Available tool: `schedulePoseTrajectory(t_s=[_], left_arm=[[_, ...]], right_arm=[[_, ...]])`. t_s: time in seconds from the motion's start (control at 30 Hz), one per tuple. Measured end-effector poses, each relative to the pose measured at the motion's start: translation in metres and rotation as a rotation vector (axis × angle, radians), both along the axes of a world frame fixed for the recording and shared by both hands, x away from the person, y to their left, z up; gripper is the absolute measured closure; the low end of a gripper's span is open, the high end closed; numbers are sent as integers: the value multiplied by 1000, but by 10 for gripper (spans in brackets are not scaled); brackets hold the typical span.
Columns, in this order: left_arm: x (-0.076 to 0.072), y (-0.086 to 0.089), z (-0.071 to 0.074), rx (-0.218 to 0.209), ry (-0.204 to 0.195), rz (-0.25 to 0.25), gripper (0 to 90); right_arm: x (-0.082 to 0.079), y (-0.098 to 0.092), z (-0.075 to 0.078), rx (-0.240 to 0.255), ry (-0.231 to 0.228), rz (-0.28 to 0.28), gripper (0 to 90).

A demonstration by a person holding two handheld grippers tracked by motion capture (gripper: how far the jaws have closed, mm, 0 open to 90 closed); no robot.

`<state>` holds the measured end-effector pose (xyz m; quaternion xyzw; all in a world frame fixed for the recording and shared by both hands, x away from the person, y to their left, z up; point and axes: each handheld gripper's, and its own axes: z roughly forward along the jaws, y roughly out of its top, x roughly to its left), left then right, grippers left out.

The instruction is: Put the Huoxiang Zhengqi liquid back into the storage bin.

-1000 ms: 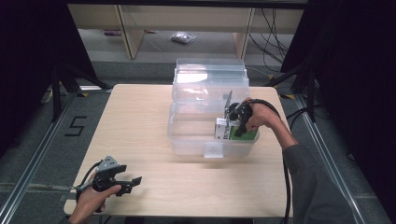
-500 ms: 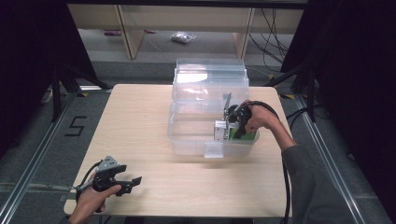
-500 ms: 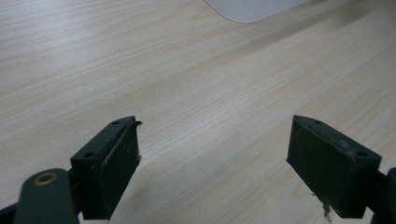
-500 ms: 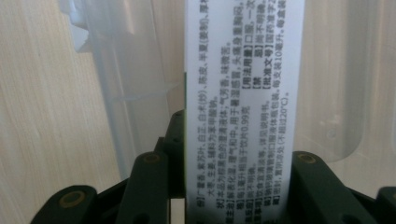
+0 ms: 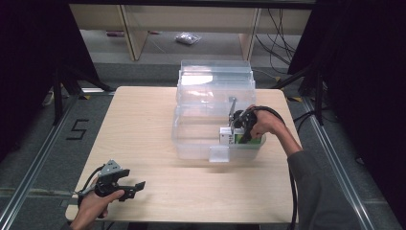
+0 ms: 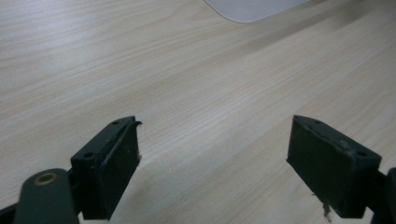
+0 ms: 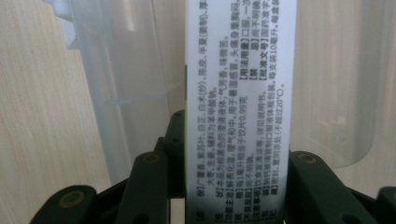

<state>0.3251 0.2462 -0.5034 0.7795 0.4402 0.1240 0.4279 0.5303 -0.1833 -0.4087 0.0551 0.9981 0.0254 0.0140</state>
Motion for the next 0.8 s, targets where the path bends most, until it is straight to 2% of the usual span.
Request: schedulePoseTrajectory(t_s=[0.07,0.13,0.27,0.37,0.4,0.43,0.57,0.63,0.8], left_arm=[[0,0,0,2,2,-2,160],[0,0,0,2,2,-2,160],[0,0,0,1,2,-1,160],[0,0,0,1,2,-2,160],[0,0,0,0,2,0,160],[0,0,0,2,2,-2,160],[0,0,0,0,2,0,160],[0,0,0,-1,2,0,160],[0,0,0,0,2,-1,160]], right_arm=[[1,1,-1,3,4,12,644],[-2,1,-1,-30,5,-36,643],[-1,2,-3,-24,5,-13,642],[-2,4,-5,-31,9,-23,641],[0,4,-6,-29,16,-3,641],[-2,4,-6,-39,15,-27,640],[-2,5,-6,-42,17,-36,640],[0,5,-7,-42,19,-6,639],[0,3,-9,-39,18,5,634]])
